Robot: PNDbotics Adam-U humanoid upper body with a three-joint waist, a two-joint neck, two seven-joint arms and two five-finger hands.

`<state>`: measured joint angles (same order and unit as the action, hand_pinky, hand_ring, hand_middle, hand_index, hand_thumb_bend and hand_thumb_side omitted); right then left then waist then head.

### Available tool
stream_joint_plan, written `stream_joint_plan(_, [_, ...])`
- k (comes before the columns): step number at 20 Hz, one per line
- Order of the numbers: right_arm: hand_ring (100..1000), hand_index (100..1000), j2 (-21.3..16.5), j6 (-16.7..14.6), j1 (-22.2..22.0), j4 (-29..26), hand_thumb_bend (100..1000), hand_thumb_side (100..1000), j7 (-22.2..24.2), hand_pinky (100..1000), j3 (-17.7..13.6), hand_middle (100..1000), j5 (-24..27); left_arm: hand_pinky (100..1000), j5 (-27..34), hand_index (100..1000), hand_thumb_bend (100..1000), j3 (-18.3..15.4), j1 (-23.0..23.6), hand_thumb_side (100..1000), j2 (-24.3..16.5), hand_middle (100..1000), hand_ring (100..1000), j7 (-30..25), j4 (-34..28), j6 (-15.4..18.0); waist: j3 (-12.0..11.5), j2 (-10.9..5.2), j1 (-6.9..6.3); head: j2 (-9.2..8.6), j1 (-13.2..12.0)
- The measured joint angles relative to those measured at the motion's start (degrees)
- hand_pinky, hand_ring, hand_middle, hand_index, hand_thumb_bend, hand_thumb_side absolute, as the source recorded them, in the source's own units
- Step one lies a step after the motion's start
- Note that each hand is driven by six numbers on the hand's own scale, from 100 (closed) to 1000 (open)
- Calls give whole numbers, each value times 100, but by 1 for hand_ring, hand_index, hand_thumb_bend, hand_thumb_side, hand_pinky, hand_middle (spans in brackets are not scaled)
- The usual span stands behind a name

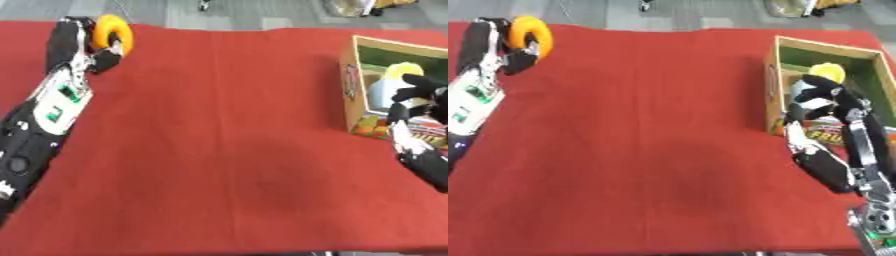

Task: Pick up the objects with one hand, pass them to the other hand, and then place them into the box on the other side of the table.

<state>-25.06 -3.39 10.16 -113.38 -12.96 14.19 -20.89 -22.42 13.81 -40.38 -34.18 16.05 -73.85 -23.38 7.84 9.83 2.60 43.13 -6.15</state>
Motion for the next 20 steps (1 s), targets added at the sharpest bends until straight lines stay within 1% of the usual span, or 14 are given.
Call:
stream_joint_plan(3, [764, 840, -62, -40, 90, 0, 100, 516, 103, 564, 75, 598, 0, 771, 517, 575, 100, 79, 317, 300, -328, 436, 429, -224, -1048, -31, -92, -145, -25, 57, 49])
stream_joint_plan(8, [757, 848, -166, -167, 445, 0, 100, 488, 378, 565, 329, 597, 53, 781, 1508, 571, 100, 110, 846, 304, -743, 432, 425, -637, -2874, -188, -221, -254, -67, 68, 146])
stream_joint_plan(9, [756, 850, -186, -200, 546, 0, 100, 472, 455, 565, 400, 595, 73, 783, 1719, 570, 100, 122, 923, 301, -802, 432, 424, -719, -3187, -223, -250, -276, -67, 69, 166])
stream_joint_plan(10, [755, 853, -207, -232, 650, 0, 100, 399, 544, 564, 478, 590, 104, 784, 1929, 571, 100, 133, 973, 299, -851, 433, 425, -804, -3442, -234, -278, -291, -67, 69, 182])
stream_joint_plan(11, [754, 855, -219, -268, 754, 0, 100, 435, 647, 562, 566, 591, 137, 786, 2122, 571, 100, 167, 992, 301, -887, 433, 425, -897, -3630, -211, -306, -309, -67, 69, 199])
stream_joint_plan(13, [752, 865, -253, -319, 964, 0, 100, 392, 884, 562, 751, 588, 216, 788, 2479, 571, 100, 277, 997, 305, -918, 433, 425, -1117, -3848, -80, -359, -331, -67, 70, 229])
stream_joint_plan(15, [751, 872, -256, -320, 1122, 0, 100, 391, 1109, 558, 908, 583, 251, 790, 2747, 575, 100, 430, 979, 299, -928, 437, 429, -1359, -3938, 75, -399, -334, -73, 70, 256])
stream_joint_plan(18, [751, 880, -256, -244, 1280, 0, 100, 395, 1393, 558, 1113, 577, 246, 790, 2955, 576, 100, 716, 870, 294, -928, 438, 431, -1777, -3975, 278, -444, -336, -85, 70, 286])
stream_joint_plan(20, [750, 896, -255, -182, 1332, 0, 100, 398, 1533, 558, 1216, 564, 206, 790, 2985, 578, 100, 897, 807, 293, -928, 439, 434, -2041, -3977, 348, -448, -336, -95, 70, 303])
